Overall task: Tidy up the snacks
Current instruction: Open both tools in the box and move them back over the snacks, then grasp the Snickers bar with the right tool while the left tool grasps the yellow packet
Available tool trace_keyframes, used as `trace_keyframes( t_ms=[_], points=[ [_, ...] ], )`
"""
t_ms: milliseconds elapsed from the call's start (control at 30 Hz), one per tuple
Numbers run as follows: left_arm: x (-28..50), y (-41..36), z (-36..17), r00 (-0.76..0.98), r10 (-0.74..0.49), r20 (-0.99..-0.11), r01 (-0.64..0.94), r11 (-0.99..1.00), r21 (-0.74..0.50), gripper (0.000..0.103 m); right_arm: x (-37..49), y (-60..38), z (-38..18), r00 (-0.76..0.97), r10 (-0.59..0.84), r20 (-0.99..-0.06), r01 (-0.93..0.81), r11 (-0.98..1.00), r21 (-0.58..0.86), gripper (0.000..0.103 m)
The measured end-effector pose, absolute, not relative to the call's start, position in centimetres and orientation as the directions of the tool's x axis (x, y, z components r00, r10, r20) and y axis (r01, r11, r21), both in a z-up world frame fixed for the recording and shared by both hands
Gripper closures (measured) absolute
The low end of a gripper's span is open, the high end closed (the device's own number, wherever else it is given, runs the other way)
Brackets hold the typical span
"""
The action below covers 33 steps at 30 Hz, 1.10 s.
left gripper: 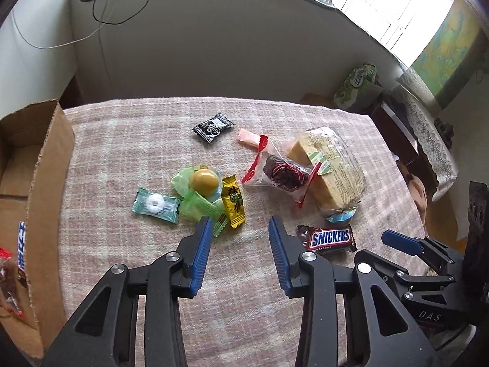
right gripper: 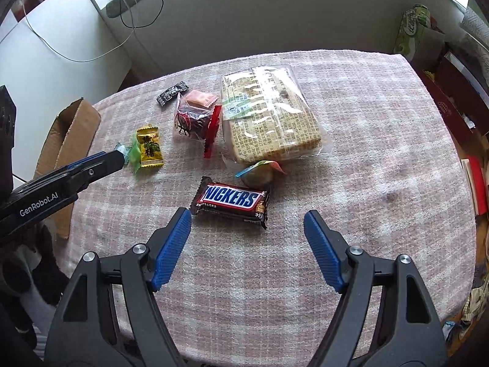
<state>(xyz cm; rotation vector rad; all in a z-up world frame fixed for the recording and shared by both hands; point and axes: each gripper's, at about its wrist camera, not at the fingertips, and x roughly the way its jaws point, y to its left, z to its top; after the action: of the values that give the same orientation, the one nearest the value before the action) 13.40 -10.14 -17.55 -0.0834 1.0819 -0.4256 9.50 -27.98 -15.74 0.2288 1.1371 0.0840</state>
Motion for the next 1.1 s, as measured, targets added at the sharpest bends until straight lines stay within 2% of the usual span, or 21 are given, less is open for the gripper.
trace_keyframes(
  t_ms=[233, 600, 767, 867, 1100],
  points=[
    [15.0, -11.0, -19.0, 0.388, -0.356, -0.85, 0.3, 0.921, -0.248, 0.068, 11.0, -28.0, -16.8, 0.384, 0.22, -0.897, 0.021, 0.969, 0.247, 0.024],
    [16.2, -11.8, -20.9, 0.392, -0.338, -0.856, 0.304, 0.925, -0.226, 0.068, 12.4, -24.3, -20.2, 0.322, 0.092, -0.942, 0.041, 0.993, 0.111, 0.024],
    [16.1, -12.2, -21.2, 0.409, -0.328, -0.851, 0.335, 0.922, -0.195, 0.087, 12.7, -23.4, -20.5, 0.327, 0.05, -0.944, 0.024, 0.998, 0.062, 0.024],
    [15.7, -12.6, -21.1, 0.426, -0.325, -0.845, 0.366, 0.915, -0.167, 0.09, 12.9, -23.3, -20.6, 0.332, 0.045, -0.942, 0.023, 0.998, 0.056, 0.024],
    [15.0, -11.8, -21.0, 0.432, -0.383, -0.816, 0.366, 0.902, -0.229, 0.093, 12.2, -24.3, -20.3, 0.361, 0.061, -0.93, 0.018, 0.997, 0.073, 0.042]
  ],
)
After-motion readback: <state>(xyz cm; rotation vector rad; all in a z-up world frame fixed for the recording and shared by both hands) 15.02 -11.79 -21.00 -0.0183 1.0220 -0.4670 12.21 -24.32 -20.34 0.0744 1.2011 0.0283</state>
